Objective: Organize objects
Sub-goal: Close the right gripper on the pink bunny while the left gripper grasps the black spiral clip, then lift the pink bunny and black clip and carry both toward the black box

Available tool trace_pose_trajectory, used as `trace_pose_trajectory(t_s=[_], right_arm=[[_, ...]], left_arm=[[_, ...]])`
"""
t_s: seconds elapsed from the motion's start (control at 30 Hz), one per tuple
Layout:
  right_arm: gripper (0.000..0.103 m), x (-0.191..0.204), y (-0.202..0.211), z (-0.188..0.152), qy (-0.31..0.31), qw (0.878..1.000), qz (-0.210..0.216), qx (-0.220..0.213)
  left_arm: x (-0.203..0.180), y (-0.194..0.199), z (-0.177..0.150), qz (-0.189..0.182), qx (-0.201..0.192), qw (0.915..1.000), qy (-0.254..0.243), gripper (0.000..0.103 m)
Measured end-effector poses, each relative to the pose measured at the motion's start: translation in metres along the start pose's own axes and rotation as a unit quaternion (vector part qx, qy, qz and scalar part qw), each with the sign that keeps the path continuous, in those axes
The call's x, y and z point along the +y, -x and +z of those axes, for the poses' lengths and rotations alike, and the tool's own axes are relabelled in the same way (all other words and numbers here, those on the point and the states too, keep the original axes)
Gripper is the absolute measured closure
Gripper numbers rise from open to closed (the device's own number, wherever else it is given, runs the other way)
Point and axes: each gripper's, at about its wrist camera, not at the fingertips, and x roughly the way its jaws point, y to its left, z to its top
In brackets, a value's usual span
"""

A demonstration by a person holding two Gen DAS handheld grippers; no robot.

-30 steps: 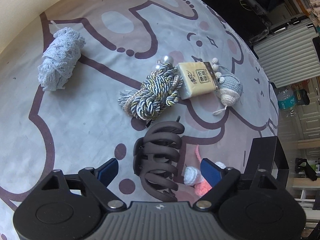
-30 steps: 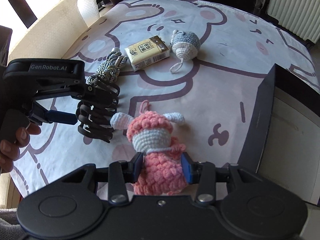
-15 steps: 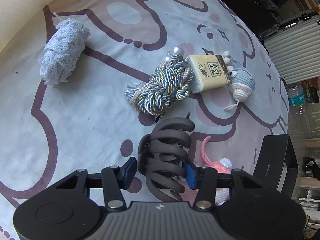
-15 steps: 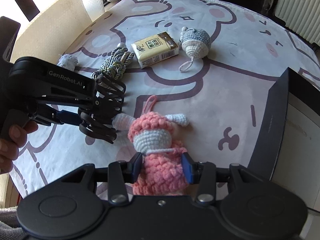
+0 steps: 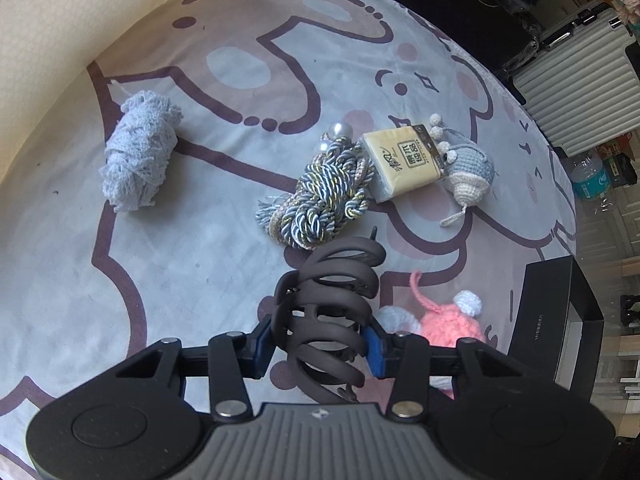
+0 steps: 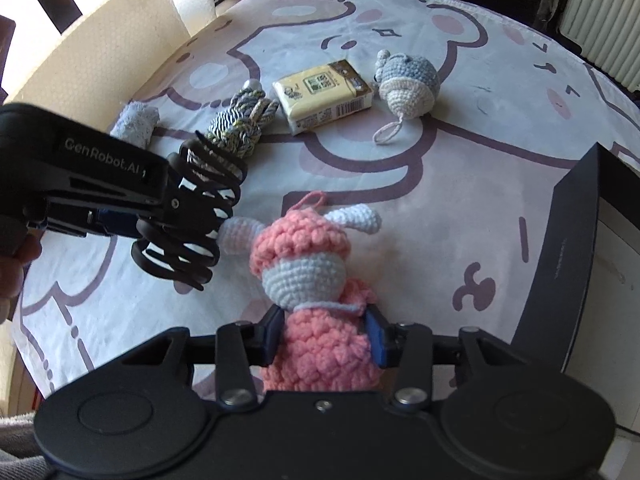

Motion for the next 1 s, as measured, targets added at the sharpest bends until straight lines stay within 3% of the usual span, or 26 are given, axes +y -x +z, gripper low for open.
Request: trace_pose_trajectory(t_s=[0.53, 1.0], right_arm=[[0.059, -0.013, 0.086, 0.004, -0.084, 0.989, -0.025, -0.118], [0.059, -0.02, 0.14, -0.006, -0.133, 0.976, -0.044, -0.167]], left_arm=[[-0.021, 0.079, -0.019, 0.019, -0.098, 0.9937, -0.051, 0.057], [-0.042, 0.118, -0.037, 0.029, -0.144, 0.9856, -0.084, 0.057]])
